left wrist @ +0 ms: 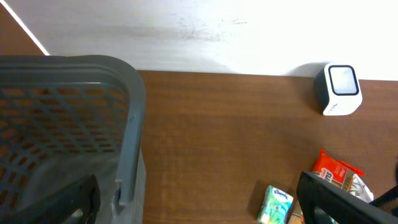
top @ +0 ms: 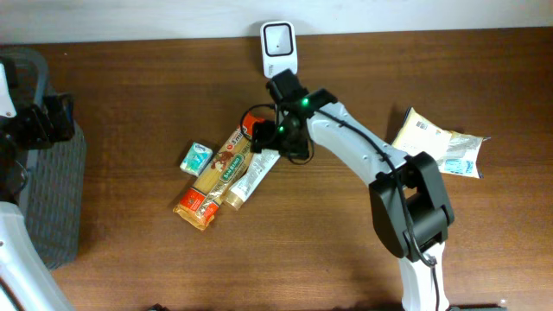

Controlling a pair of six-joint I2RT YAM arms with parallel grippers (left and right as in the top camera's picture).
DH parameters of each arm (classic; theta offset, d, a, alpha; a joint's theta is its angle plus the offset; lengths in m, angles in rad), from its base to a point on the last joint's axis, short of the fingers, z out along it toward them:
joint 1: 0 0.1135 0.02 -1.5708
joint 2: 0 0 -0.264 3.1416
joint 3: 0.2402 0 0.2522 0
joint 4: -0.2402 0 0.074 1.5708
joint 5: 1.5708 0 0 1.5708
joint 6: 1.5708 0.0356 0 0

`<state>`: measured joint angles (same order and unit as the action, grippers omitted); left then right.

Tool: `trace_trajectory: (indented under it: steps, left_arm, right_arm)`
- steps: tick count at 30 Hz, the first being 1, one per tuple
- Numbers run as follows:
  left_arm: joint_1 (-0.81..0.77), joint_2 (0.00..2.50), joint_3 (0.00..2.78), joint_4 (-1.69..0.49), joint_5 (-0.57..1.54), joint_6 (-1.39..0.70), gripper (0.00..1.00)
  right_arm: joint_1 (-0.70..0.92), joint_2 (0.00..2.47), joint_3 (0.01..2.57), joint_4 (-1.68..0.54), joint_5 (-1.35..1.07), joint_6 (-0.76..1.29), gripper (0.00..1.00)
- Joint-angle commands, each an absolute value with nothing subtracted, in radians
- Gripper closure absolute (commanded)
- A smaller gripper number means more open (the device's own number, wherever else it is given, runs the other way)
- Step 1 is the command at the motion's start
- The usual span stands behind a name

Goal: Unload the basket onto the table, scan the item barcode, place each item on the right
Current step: 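Reach the right gripper to the white tube and grasp it, then lift the white tube and reorient it with the right gripper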

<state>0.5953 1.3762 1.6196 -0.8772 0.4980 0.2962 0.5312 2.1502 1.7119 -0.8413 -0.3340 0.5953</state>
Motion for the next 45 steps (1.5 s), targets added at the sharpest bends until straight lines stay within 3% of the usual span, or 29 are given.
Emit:
trace_trajectory:
  steps: [1,5,10,14,19,24,26,29,32,36,39,43,45]
  left_arm:
    - [0.599,1.366,1.629,-0.876,0.509,0.308,0.01]
    - [0.599,1.366,1.629,-0.876,0.509,0.308,0.01]
    - [0.599,1.366,1.629,-0.876,0.509,0.308,0.01]
    - [0.599,1.366,1.629,-0.876,0.509,0.308,0.01]
    - [0.599,1.366,1.63,-0.876,0.509,0.308,0.01]
    - [0.599,1.366,1.629,-0.876,0.509,0.308,0.01]
    - [0.599,1.366,1.629,-0.876,0.509,0.308,0.01]
    - [0.599,1.366,1.629,-0.876,0.509,0.308,0.01]
    - [0.599,1.366,1.629,-0.876,0.509,0.308,0.01]
    - [0.599,1.366,1.629,-0.876,0.509,0.308,0.01]
    - [0.599,1.366,1.629,-0.876,0.509,0.308,0.01]
    - [0.599,1.366,1.629,-0.876,0.509,0.308,0.01]
    - [0.599,1.366,1.629,-0.876,0.509,0.308,0.01]
  right_arm:
    - [0.58,2.152,1.662,-0.809,-0.312,0.645,0.18]
    - [0.611,2.152,1.617,-0.776,-0.199,0.649,0.27]
    - [0.611,2.152,1.615,-0.77,-0.149,0.645,0.61]
    - [0.609,2.152,1.615,-0.778,-0.146,0.611,0.77]
    - [0.587,2.152,1.616,-0.816,-0.146,0.576,0.77]
    - [0.443,2.149,1.655,-0.939,-0.122,0.467,0.76]
    - [0.373,2.149,1.698,-1.034,-0.123,0.376,0.43]
    - [0.325,2.149,1.813,-1.12,-0.122,0.257,0.34]
    - [0.301,2.149,1.903,-1.042,-0.119,0.159,0.35]
    - [0.303,2.184,1.887,-0.86,-0.12,0.056,0.49]
    - [0.307,2.258,1.885,-0.862,-0.123,0.056,0.7]
    - [0.306,2.295,1.885,-0.889,-0.108,0.03,0.71]
    - [0.291,2.296,1.885,-0.949,0.014,0.03,0.7]
